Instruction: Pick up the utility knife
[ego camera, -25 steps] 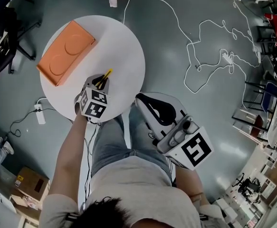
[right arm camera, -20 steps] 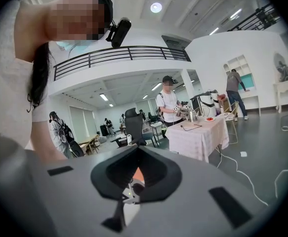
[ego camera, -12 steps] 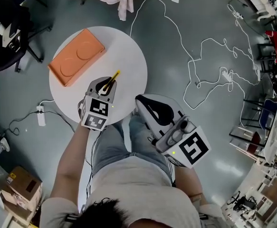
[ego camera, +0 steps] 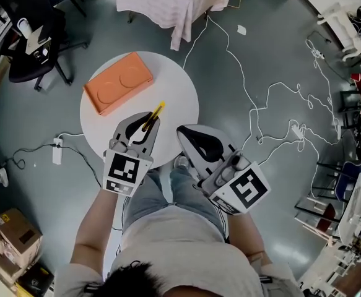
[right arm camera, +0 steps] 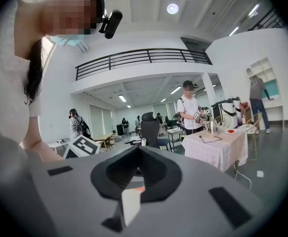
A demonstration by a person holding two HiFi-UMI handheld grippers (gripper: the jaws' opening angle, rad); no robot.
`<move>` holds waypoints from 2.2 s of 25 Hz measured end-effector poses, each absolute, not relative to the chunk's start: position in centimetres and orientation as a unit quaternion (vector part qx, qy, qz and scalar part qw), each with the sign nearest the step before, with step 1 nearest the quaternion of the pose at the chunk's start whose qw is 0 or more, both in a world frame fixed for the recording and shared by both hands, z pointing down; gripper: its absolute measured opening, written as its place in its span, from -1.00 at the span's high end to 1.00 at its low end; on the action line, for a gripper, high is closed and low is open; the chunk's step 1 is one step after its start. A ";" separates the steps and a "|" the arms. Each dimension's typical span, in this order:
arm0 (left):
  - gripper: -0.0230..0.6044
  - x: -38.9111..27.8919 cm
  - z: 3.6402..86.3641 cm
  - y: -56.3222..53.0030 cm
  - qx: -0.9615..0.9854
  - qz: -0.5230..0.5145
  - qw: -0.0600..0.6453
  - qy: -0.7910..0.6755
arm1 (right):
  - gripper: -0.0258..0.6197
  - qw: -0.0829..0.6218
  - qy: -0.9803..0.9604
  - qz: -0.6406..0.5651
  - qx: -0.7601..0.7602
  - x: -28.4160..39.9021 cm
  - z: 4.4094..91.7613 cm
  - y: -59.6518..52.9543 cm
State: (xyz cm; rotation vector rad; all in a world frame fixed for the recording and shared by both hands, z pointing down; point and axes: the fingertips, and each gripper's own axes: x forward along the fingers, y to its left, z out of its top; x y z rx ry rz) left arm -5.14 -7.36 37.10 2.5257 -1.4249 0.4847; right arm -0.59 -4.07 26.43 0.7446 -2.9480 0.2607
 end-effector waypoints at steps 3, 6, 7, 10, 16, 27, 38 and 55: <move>0.73 -5.6 34.2 -6.6 0.849 0.133 0.087 -0.504 | 0.90 0.043 -0.971 0.079 0.222 -1.3 25.9 -3.8; 0.73 -5.9 31.5 -5.5 0.843 0.099 0.074 -0.524 | 0.90 0.040 -0.976 0.072 0.201 -1.7 25.4 -3.4; 0.73 -6.0 30.6 -5.1 0.841 0.087 0.070 -0.530 | 0.90 0.039 -0.978 0.070 0.194 -1.9 25.3 -3.2; 0.73 -6.1 28.3 -3.9 0.833 0.055 0.061 -0.547 | 0.90 0.038 -0.982 0.063 0.174 -2.1 24.8 -2.7; 0.73 -6.5 24.6 -1.7 0.811 0.016 0.032 -0.584 | 0.90 0.034 -0.990 0.046 0.127 -2.8 23.7 -1.8; 0.73 -6.6 21.2 1.9 0.784 -0.046 -0.008 -0.619 | 0.90 0.019 -0.998 0.018 0.060 -3.7 21.9 0.3; 0.73 -5.5 19.0 3.6 0.758 -0.057 -0.052 -0.648 | 0.90 0.010 -0.999 -0.015 0.037 -2.9 19.7 1.8; 0.73 -2.8 17.4 6.5 0.737 -0.068 -0.080 -0.667 | 0.90 -0.011 -0.999 -0.024 0.022 0.3 18.7 4.2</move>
